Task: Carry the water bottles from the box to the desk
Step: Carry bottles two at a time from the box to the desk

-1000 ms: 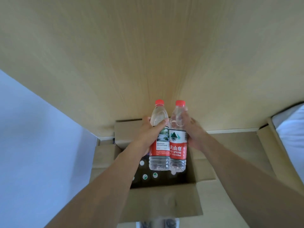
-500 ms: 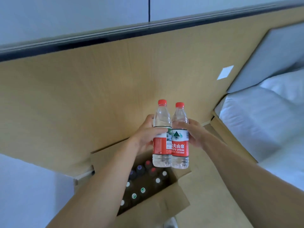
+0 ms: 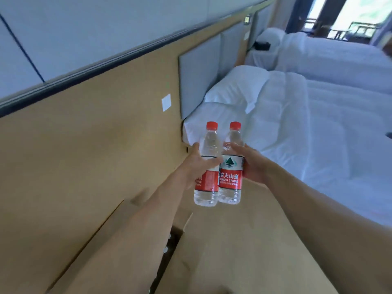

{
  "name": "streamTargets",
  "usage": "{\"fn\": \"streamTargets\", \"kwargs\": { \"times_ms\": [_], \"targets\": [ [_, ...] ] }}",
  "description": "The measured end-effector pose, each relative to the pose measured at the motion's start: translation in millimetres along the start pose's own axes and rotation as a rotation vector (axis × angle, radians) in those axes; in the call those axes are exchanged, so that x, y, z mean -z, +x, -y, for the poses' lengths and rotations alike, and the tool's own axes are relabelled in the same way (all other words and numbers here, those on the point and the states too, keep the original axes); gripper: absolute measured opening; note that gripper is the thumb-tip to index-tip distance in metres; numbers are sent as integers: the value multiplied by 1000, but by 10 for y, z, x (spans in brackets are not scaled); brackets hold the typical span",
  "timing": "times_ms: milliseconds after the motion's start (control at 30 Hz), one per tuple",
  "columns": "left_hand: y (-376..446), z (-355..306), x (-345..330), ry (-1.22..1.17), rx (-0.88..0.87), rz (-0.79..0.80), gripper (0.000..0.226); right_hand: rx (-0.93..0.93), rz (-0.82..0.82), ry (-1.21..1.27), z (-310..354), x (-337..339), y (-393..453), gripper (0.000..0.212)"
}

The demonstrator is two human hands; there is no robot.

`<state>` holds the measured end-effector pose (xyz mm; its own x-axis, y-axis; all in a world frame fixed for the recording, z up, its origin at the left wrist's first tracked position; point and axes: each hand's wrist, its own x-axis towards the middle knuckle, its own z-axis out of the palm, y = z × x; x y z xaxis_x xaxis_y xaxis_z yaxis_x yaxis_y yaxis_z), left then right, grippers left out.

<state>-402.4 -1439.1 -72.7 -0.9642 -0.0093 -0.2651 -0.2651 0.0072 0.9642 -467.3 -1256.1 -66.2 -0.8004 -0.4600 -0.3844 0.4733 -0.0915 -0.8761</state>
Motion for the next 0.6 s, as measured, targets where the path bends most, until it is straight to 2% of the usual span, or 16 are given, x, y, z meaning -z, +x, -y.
{"fn": "streamTargets", "kwargs": {
  "times_ms": [67,167,233,367,600],
  "targets": [
    [80,-87,-396,-10,70,71,73,32,-58,23,90,342,-306,60],
    [124,-199,-995,-158,153,257,40,62,-146,-2,160,852,-785,58],
    [135,-212,-1453,-128,158,363,35,74,-213,-25,160,1224,-1165,54],
    [9,-230,-2479,14,115,456,34,116,-393,42,66,2006,-2047,37],
    [-497,-200,-4480,-56,134,658,66,259,-562,288,-229,3260,-3589,51]
  ]
}}
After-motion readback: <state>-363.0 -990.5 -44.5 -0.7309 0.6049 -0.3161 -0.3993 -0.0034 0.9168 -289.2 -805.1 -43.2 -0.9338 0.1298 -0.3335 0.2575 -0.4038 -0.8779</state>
